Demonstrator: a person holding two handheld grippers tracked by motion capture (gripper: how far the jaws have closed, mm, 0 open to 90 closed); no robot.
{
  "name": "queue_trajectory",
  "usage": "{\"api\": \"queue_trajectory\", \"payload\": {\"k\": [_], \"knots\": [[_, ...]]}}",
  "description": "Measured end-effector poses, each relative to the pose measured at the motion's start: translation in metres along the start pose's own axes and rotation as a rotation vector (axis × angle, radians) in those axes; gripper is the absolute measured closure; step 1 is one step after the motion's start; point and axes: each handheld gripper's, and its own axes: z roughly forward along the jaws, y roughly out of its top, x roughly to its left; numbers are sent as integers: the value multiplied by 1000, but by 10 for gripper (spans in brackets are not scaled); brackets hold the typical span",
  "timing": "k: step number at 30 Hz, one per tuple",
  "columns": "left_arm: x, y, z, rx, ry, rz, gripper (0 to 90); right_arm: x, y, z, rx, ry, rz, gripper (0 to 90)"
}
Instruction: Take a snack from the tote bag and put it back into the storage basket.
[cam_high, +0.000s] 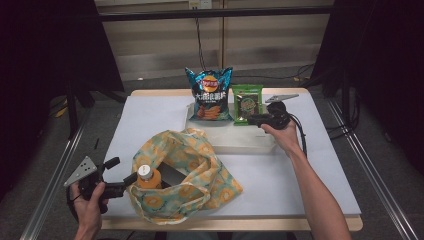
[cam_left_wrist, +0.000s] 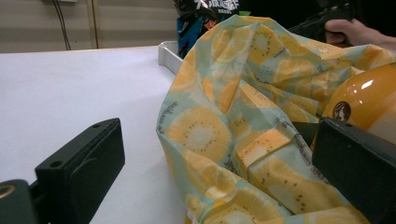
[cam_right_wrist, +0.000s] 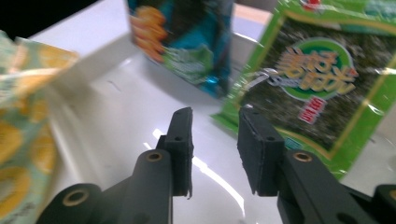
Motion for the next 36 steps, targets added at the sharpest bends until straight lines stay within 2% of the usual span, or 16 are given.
{"api": "queue_trajectory", "payload": {"k": [5,11,12,16,18,21,22,23,28,30,31,33,36], "knots": [[-1,1,1,11,-8,10,24,24,1,-12,-65,49,-17,592],[-4,1,0,11,-20,3,24,53,-2,-18,-99,96,-45,523],[-3,2,-1,21,-21,24,25,58,-2,-20,-103,97,-59,506],[-4,2,0,16,-25,22,25,73,-1,-25,-118,121,-76,478],[-3,2,0,27,-22,32,25,79,-2,-28,-127,121,-79,459],[-3,2,0,24,-19,21,25,85,-3,-29,-135,124,-76,441],[-4,3,0,17,-31,11,25,87,-4,-29,-134,127,-74,435],[-4,4,0,14,-18,19,25,90,-5,-30,-134,133,-76,433],[-7,7,-1,9,-25,19,25,102,-6,-34,-140,146,-90,419],[-7,8,-2,11,-36,27,25,107,-5,-35,-140,148,-104,416],[-7,10,-3,2,-42,14,25,109,-5,-35,-136,152,-107,415],[-8,13,-5,2,-52,15,27,114,-4,-35,-133,155,-123,409],[-12,18,-7,15,-52,44,32,118,-5,-36,-131,165,-132,406]]}}
